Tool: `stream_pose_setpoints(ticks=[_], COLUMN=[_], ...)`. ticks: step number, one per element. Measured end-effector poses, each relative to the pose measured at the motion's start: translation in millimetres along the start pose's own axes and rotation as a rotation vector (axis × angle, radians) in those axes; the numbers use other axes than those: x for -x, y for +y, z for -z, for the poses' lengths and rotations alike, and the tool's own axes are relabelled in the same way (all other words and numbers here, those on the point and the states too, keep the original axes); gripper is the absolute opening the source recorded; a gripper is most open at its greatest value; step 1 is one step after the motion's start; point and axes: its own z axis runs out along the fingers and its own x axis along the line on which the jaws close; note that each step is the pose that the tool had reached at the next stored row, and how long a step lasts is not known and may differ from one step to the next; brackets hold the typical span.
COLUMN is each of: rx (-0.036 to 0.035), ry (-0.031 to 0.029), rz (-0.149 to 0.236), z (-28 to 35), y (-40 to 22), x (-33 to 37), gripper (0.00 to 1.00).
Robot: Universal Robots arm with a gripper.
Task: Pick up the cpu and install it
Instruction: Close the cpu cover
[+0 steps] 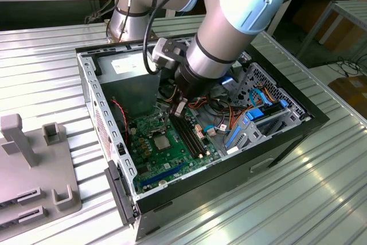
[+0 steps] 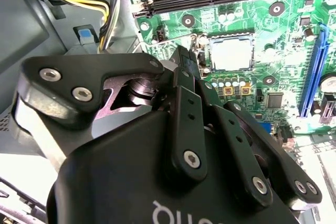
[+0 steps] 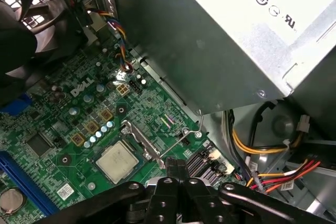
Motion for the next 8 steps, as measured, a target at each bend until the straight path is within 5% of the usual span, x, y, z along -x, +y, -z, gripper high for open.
stream_pose_setpoints(ticks=[8], rx=[0.0008], ry=[0.0015], rz=[0.008], z=[1.3], y=[-3.5], x=[-4.1], gripper=[0.11])
